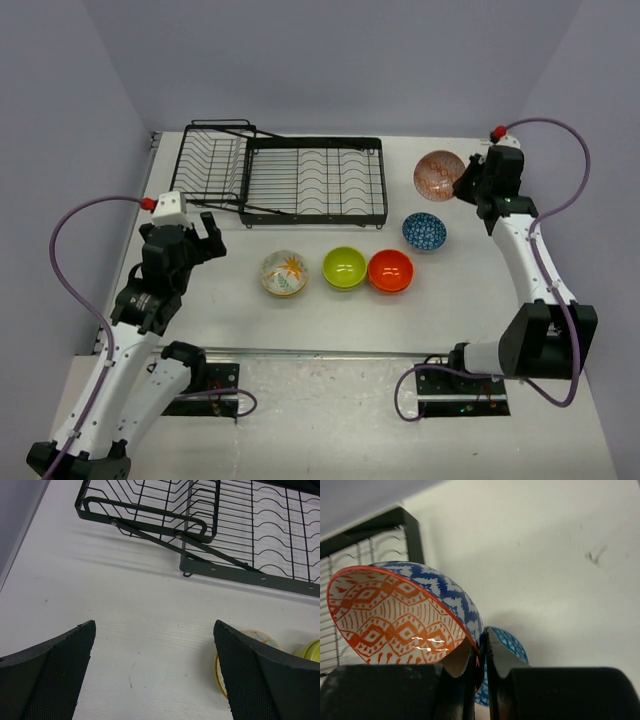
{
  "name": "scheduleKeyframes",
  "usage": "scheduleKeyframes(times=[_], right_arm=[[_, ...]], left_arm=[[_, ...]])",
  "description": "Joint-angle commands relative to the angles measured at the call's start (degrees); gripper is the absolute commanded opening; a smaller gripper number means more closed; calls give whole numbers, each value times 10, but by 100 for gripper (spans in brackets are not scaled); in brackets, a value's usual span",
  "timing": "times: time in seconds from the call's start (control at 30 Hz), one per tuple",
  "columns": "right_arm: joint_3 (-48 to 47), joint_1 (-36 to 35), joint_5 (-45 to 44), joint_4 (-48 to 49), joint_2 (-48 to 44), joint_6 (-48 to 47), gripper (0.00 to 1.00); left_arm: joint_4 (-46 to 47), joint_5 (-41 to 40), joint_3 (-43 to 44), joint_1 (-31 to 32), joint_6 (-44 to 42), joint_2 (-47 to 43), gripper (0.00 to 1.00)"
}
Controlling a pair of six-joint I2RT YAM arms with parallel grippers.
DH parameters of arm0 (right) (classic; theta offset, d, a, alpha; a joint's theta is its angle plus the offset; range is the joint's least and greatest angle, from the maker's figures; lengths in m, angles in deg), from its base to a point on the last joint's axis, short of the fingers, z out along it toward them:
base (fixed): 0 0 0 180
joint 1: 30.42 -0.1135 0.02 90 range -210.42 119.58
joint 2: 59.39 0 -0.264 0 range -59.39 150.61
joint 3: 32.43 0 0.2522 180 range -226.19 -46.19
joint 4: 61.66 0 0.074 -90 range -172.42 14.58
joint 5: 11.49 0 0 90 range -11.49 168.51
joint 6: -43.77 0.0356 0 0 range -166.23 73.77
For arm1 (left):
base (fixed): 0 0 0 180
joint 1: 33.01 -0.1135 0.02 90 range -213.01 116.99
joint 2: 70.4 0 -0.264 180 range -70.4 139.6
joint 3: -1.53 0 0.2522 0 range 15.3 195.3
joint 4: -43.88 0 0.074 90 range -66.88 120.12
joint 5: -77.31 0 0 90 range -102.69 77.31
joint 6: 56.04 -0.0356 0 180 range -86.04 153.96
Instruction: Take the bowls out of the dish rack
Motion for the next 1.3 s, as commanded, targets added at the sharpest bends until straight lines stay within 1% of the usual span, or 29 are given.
scheduleKeyframes(times=[0.0,0.03,0.13,0.17,0.2,0.33,0.47,0.6,0.83,0.93,1.1,1.27], right_arm=[[40,25,61,-52,4,77,0],[53,25,54,-61,6,77,0],[71,27,-22,-74,25,82,0],[77,29,-26,-75,28,84,0],[84,35,-1,-74,32,83,0],[79,37,38,-90,49,75,0],[69,37,52,-110,67,60,3],[60,41,89,-117,92,54,5],[60,60,111,-115,107,47,8],[65,60,118,-115,110,44,11],[60,61,146,-113,128,38,11],[64,63,148,-112,130,37,12]], left_arm=[[9,-12,10,-5,-3,-18,100],[8,-14,7,-5,-3,-20,100],[10,-9,4,-6,-3,-23,100],[12,-5,1,-5,-3,-22,100],[13,2,0,-5,-3,-18,100],[11,5,4,-5,-5,4,100],[14,15,3,-5,-7,8,100],[17,28,4,-6,-9,16,100],[20,33,1,-6,-9,15,100],[20,35,1,-6,-9,17,100],[21,44,-1,-6,-9,16,100],[22,38,-4,-5,-9,6,100]])
